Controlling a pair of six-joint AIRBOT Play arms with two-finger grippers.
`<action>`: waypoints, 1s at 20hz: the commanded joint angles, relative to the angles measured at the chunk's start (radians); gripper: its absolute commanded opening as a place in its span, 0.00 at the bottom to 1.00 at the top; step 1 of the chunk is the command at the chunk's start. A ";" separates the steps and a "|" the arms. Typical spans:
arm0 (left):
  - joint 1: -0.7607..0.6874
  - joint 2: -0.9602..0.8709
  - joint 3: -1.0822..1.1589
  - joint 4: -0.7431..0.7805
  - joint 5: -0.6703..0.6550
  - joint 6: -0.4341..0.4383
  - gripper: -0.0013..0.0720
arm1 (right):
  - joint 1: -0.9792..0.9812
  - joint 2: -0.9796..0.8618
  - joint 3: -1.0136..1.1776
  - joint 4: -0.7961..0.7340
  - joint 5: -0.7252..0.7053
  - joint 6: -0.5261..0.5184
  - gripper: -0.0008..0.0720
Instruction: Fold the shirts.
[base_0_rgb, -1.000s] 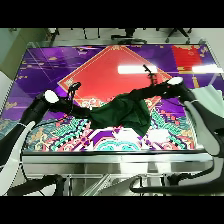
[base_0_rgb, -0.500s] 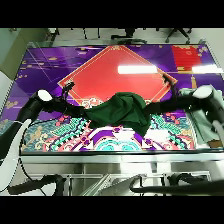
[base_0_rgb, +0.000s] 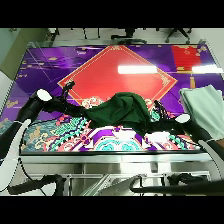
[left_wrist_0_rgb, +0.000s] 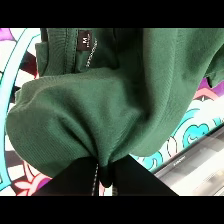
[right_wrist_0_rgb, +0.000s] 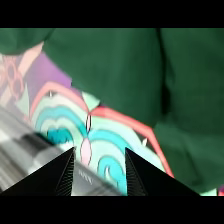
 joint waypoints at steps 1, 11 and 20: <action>0.001 -0.001 0.000 -0.001 -0.001 0.014 0.06 | 0.006 -0.069 -0.012 0.171 -0.130 -0.134 0.50; 0.002 -0.001 0.000 0.000 -0.014 0.032 0.06 | -0.021 -0.069 0.041 0.149 -0.018 -0.116 0.41; 0.002 -0.001 0.000 0.000 -0.019 0.033 0.06 | -0.069 -0.011 0.043 -0.039 -0.006 0.003 0.42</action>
